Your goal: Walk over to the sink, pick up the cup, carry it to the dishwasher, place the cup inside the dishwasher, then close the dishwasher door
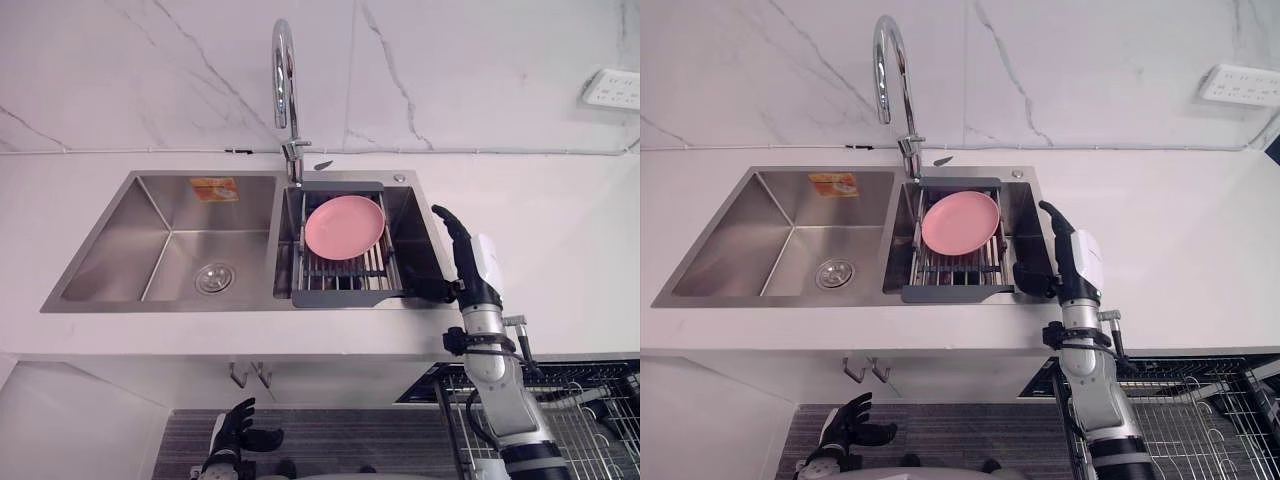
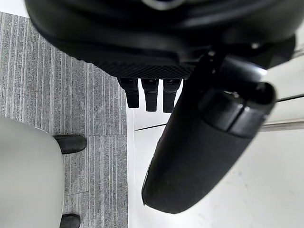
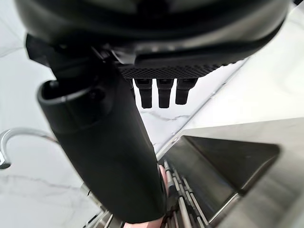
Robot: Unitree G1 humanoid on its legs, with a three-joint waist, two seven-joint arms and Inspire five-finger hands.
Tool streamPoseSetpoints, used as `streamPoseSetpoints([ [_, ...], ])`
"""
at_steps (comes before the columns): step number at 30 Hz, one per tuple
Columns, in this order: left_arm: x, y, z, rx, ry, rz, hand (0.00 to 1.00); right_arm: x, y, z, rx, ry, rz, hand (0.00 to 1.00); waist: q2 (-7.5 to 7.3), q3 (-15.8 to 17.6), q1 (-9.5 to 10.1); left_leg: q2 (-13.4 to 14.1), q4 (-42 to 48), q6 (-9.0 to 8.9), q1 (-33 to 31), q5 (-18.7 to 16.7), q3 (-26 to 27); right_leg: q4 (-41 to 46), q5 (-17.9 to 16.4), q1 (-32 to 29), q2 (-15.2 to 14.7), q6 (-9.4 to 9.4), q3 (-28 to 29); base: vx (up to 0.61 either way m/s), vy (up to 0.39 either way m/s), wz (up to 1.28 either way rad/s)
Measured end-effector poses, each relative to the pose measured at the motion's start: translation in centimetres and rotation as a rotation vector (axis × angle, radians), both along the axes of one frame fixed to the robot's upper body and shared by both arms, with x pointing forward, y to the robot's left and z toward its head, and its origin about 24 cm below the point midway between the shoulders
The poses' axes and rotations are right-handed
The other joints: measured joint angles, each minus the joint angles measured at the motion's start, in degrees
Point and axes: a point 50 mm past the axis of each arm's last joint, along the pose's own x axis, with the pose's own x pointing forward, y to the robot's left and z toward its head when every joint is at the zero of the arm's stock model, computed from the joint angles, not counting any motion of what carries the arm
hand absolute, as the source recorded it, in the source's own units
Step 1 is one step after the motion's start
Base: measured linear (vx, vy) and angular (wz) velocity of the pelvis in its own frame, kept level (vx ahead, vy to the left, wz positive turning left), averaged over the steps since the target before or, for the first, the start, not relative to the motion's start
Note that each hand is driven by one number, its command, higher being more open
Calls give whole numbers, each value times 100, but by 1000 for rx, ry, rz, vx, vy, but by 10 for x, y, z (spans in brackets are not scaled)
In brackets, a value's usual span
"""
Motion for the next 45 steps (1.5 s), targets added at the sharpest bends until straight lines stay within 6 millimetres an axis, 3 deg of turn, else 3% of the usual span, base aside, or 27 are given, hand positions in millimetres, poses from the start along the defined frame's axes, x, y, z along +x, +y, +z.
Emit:
streamPoseSetpoints([
  [14,6,2,4,6,-35,-14,90,39,13,-1,-347,58,141,90,-125,52,136,-74,1,21,-139,32,-99,9,-13,-80,-77,22,-127,-6,-6,5],
  [23,8,3,5,-6,-48,7,90,52,14,-6,-541,92,164,90,-156,155,142,-142,24,32,-190,48,-184,48,-40,-106,-153,65,-184,-7,-2,6],
  [37,16,2,10,-14,-89,8,90,71,15,17,-690,26,151,90,-152,467,138,-163,0,46,-311,83,-173,64,-42,-220,-173,75,-189,-24,-9,-1],
  [38,17,1,10,-15,-90,9,90,74,16,20,-696,21,151,30,-150,479,137,-165,-1,43,-346,82,-163,64,-43,-261,-174,76,-186,-75,-14,-3],
  [45,27,-2,12,-18,-113,-12,90,89,9,36,-745,-7,69,30,-121,677,210,-180,-1,78,-528,180,-217,111,-8,-446,-186,89,-246,-51,-5,5],
])
